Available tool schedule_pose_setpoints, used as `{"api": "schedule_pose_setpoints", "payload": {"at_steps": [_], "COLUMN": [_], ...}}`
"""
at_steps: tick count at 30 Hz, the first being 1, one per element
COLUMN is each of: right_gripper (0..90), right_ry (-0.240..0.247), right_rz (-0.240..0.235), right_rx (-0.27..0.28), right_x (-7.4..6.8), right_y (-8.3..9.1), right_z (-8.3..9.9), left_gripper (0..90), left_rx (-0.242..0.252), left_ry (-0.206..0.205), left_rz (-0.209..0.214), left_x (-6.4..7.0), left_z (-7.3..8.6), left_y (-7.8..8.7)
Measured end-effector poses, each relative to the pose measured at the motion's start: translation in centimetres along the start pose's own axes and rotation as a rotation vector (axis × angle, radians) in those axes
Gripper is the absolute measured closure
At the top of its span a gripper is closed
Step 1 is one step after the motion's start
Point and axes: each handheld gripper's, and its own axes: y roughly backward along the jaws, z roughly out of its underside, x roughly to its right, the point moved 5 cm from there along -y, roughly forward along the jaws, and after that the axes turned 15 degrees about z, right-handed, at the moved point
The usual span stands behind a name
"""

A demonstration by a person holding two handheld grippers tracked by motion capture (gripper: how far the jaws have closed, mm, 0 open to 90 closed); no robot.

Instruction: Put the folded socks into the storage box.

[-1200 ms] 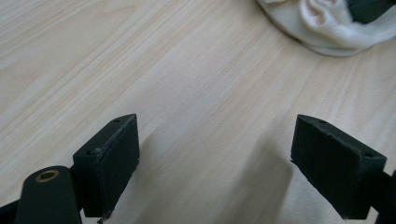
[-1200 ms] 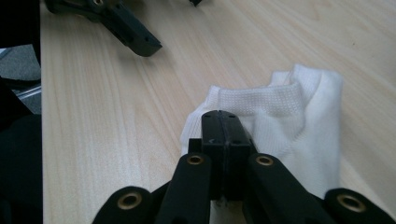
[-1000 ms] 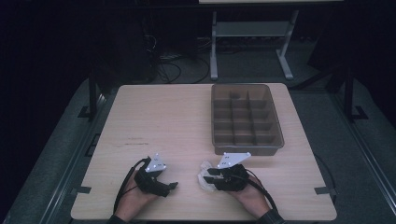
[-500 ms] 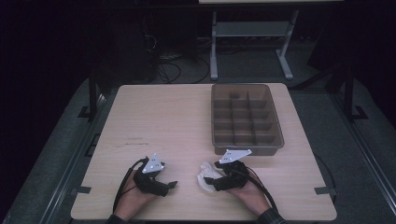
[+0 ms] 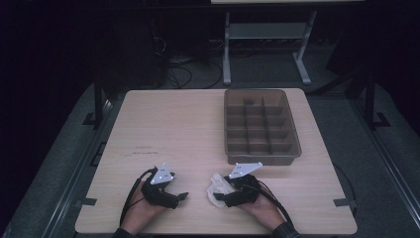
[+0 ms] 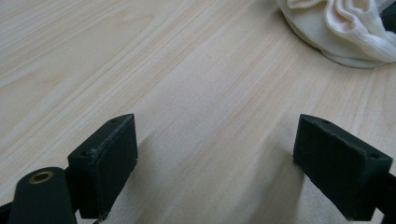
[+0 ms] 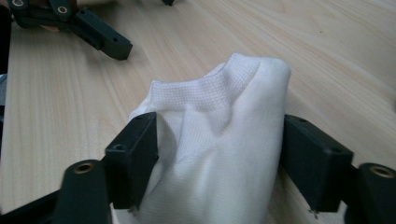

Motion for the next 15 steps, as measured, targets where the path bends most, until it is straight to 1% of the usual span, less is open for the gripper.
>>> {"api": "schedule_pose_setpoints", "payload": {"at_steps": [2, 6, 11, 13, 15], "right_gripper": [34.8, 47.7, 66.8, 70.3, 71.7], "right_ry": [0.003, 0.004, 0.008, 0.011, 0.010], "right_rz": [-0.010, -0.044, -0.097, -0.092, -0.091], "right_rx": [0.003, 0.008, 0.007, 0.013, 0.017], "right_x": [-0.04, -0.19, -0.49, -0.60, -0.59], "right_y": [0.04, 0.16, 0.24, 0.33, 0.37], "right_z": [0.03, 0.11, 0.17, 0.18, 0.19], "left_gripper": [13.3, 13.4, 13.4, 13.4, 13.4], "left_rx": [0.000, 0.000, 0.004, 0.007, 0.008], "left_ry": [0.000, 0.000, 0.014, 0.025, 0.032], "left_rz": [0.000, -0.002, -0.014, -0.030, -0.035], "left_x": [0.00, 0.00, 0.00, -0.11, -0.14], "left_z": [0.00, 0.02, 0.05, 0.08, 0.08], "left_y": [0.00, 0.01, 0.05, 0.11, 0.13]}}
